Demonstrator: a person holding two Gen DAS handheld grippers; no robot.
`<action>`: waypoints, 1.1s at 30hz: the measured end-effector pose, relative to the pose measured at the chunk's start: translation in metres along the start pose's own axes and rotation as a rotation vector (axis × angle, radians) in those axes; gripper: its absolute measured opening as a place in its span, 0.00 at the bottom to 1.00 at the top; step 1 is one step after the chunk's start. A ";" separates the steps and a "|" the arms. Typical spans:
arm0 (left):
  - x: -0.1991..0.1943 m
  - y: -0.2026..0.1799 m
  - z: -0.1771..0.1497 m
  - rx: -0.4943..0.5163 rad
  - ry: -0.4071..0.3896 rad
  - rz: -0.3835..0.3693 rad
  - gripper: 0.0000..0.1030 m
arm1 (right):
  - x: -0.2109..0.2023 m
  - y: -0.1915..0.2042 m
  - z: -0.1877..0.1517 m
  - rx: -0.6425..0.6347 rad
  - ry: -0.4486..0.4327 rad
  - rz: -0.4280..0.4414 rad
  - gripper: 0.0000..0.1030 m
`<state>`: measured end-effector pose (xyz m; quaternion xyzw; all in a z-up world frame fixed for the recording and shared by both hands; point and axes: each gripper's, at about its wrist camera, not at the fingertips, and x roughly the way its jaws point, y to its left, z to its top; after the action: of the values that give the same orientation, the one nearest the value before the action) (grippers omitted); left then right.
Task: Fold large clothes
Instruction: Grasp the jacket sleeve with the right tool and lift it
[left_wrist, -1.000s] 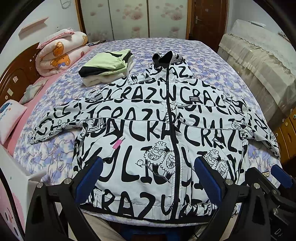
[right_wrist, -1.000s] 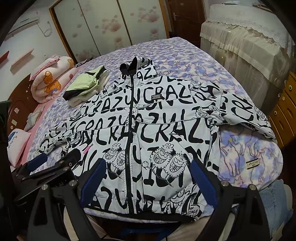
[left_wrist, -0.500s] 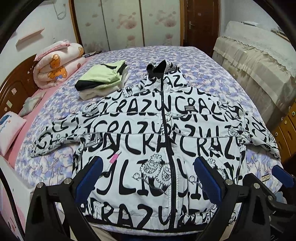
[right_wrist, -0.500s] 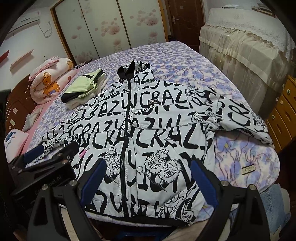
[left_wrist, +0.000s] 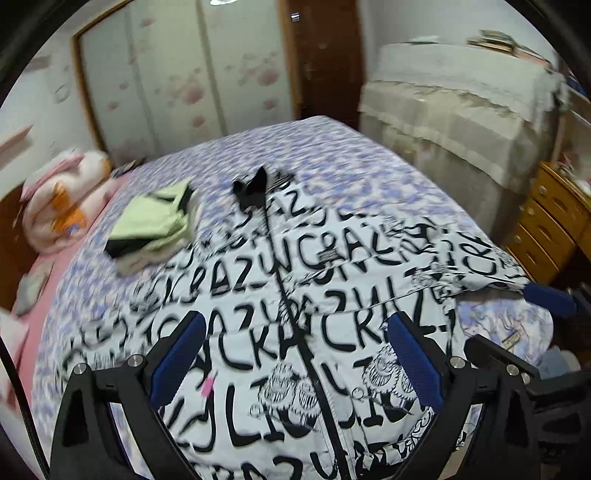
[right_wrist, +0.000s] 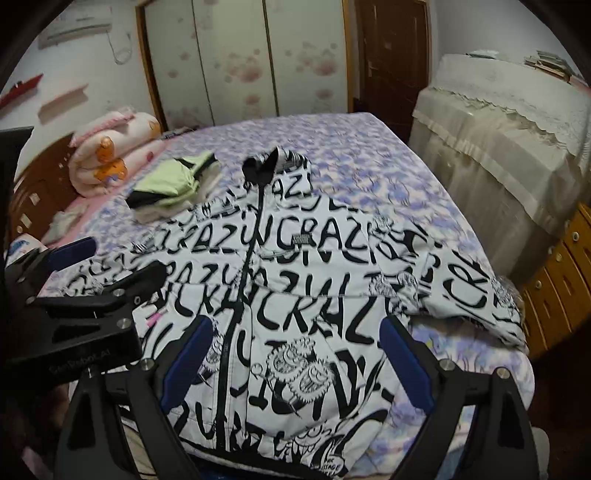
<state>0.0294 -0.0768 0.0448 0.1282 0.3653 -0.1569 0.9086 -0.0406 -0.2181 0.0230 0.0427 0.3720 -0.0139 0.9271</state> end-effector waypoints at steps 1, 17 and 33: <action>0.000 -0.004 0.006 0.021 -0.002 -0.007 0.95 | -0.002 -0.003 0.003 -0.012 -0.011 -0.020 0.90; 0.039 -0.091 0.102 0.210 -0.097 -0.114 0.95 | -0.007 -0.140 0.034 0.130 -0.134 -0.268 0.90; 0.182 -0.242 0.084 0.236 -0.010 -0.271 0.95 | 0.096 -0.343 -0.074 0.705 0.065 -0.228 0.90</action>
<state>0.1146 -0.3631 -0.0529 0.1828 0.3539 -0.3201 0.8596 -0.0423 -0.5521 -0.1202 0.3182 0.3758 -0.2433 0.8357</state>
